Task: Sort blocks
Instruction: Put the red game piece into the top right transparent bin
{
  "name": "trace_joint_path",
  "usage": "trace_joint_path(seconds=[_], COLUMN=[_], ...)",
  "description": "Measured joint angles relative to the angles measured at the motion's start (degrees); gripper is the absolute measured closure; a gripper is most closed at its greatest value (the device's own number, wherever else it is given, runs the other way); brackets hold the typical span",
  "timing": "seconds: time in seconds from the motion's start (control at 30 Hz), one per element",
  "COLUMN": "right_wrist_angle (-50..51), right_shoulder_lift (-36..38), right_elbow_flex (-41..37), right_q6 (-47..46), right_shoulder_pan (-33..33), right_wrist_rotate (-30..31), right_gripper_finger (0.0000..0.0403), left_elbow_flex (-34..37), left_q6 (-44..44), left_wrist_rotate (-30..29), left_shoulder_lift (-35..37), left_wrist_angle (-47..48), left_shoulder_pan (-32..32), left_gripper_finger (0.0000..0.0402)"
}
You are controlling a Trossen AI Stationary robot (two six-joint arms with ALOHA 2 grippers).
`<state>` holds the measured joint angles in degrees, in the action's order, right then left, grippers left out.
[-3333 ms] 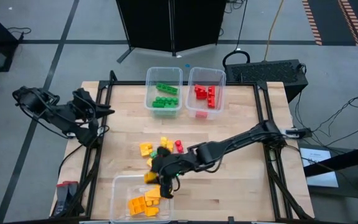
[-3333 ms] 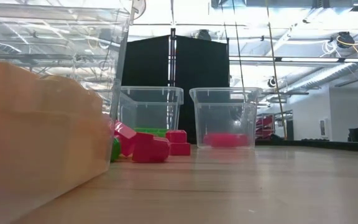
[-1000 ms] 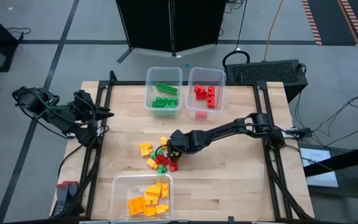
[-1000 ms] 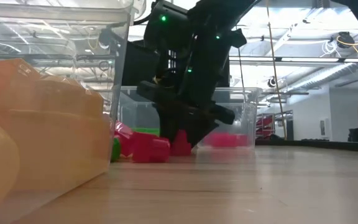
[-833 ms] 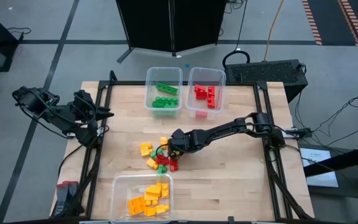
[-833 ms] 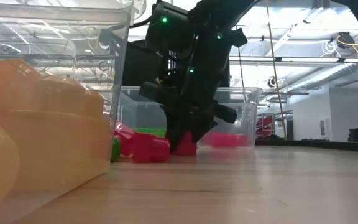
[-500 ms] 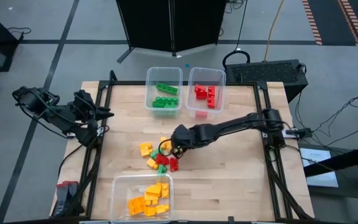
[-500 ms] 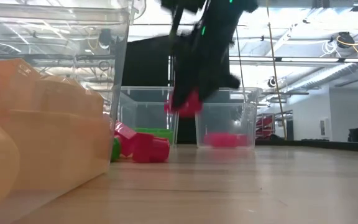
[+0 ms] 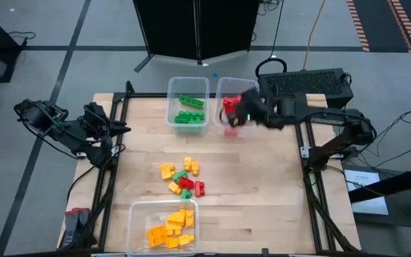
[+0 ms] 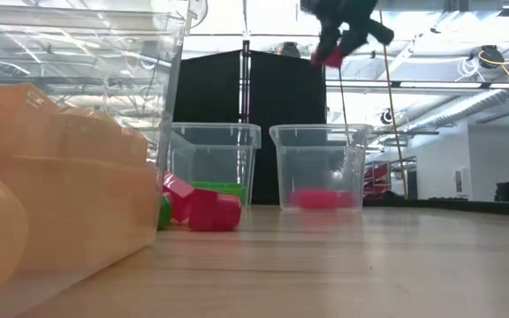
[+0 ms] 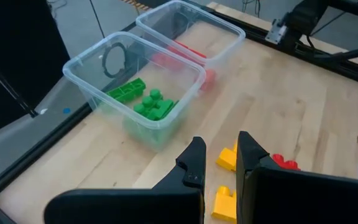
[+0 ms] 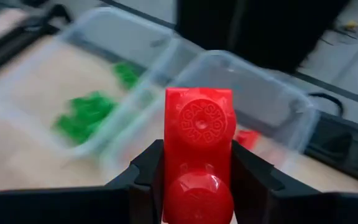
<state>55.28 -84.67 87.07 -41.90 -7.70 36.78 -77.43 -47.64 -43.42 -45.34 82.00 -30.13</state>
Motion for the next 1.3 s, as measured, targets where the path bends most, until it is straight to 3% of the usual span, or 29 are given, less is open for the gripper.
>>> trace_joint_path(seconds=[0.17, 0.33, 0.57, 0.7, 0.87, 0.93, 1.1, 1.2, 1.3], right_wrist_angle=[-0.4, -0.7, -4.0, -4.5, -12.3, -15.9, -17.3, -16.9, -19.2], right_shoulder_lift=[-2.8, -6.5, -9.0, -8.4, -3.9, -3.1, -4.9, -8.6, -13.0], right_elbow_flex=[0.0, -0.1, -0.1, -0.1, 0.0, 0.0, 0.0, -0.1, -0.1], right_q6=[5.8, 10.2, 13.9, 15.9, 22.1, 23.5, 29.7, 31.9, 32.3], right_shoulder_pan=[-8.1, -12.3, -15.7, -16.0, -10.8, -6.3, 5.4, 8.2, 9.0], right_wrist_rotate=[-7.0, -9.2, -17.9, -21.0, -37.1, -40.4, -34.9, -30.6, -30.5], right_gripper_finger=[0.0289, 0.028, 0.0123, 0.0096, 0.0113, 0.0122, 0.0137, 0.0142, 0.0144], left_elbow_flex=[0.0, 0.0, 0.0, 0.0, 0.0, 0.0, 0.0, 0.0, 0.0], left_q6=[0.0, 0.0, 0.0, 0.0, 0.0, 0.0, 0.0, 0.0, 0.0], left_wrist_rotate=[-0.4, -0.4, -0.3, -0.1, 0.0, 0.0, 0.0, 0.1, 0.1], left_shoulder_lift=[0.0, 0.0, 0.0, 0.0, 0.0, 0.0, 0.0, 0.0, 0.0], left_wrist_angle=[0.0, 0.0, 0.0, 0.0, 0.0, 0.1, 0.1, 0.1, 0.1], left_shoulder_pan=[0.0, 0.0, 0.0, 0.0, 0.0, 0.0, 0.0, 0.0, 0.0], left_gripper_finger=[0.0401, 0.0401, 0.0401, 0.0401, 0.0401, 0.0401, 0.0401, 0.0401, 0.0401])
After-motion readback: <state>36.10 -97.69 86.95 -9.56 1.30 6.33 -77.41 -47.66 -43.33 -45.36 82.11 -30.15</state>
